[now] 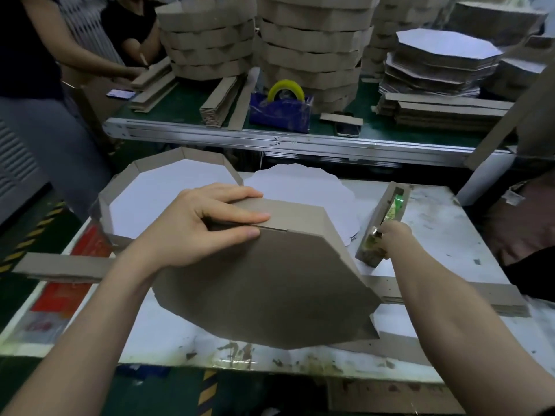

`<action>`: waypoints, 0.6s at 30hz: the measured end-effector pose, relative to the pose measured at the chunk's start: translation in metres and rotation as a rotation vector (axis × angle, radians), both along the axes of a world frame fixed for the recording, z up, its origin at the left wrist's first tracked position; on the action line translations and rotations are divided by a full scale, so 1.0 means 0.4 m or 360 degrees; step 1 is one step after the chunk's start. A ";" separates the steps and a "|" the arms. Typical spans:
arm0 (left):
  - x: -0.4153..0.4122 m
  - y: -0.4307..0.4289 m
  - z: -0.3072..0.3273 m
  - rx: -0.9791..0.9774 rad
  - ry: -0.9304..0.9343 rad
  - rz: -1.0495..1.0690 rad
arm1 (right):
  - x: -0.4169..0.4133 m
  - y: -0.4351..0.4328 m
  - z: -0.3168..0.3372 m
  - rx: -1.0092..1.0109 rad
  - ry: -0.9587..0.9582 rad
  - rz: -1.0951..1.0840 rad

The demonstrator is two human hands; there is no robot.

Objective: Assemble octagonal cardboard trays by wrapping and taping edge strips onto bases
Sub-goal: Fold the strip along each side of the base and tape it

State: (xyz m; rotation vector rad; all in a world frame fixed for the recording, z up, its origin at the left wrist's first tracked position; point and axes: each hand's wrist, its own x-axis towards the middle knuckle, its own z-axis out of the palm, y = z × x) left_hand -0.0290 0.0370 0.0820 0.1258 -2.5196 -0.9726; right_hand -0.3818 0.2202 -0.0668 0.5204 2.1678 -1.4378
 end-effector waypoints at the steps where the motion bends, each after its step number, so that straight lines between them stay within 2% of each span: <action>1: -0.002 0.000 -0.001 0.0004 0.0004 0.0007 | 0.003 -0.003 -0.003 -0.0069 0.0043 -0.0065; 5: -0.011 -0.001 -0.001 0.0017 0.0006 0.0008 | 0.032 -0.013 -0.005 -0.0510 0.0127 -0.0608; 10: -0.016 0.002 -0.003 0.0008 0.0017 0.0031 | 0.088 0.002 -0.049 -0.0759 0.0209 -0.0792; 15: -0.014 -0.004 -0.008 -0.0001 0.0010 0.0074 | 0.144 0.020 -0.119 -0.0405 0.0432 -0.0554; 18: -0.010 -0.008 -0.011 0.0016 -0.0002 0.0094 | 0.157 0.012 -0.121 -0.0382 0.0421 -0.0521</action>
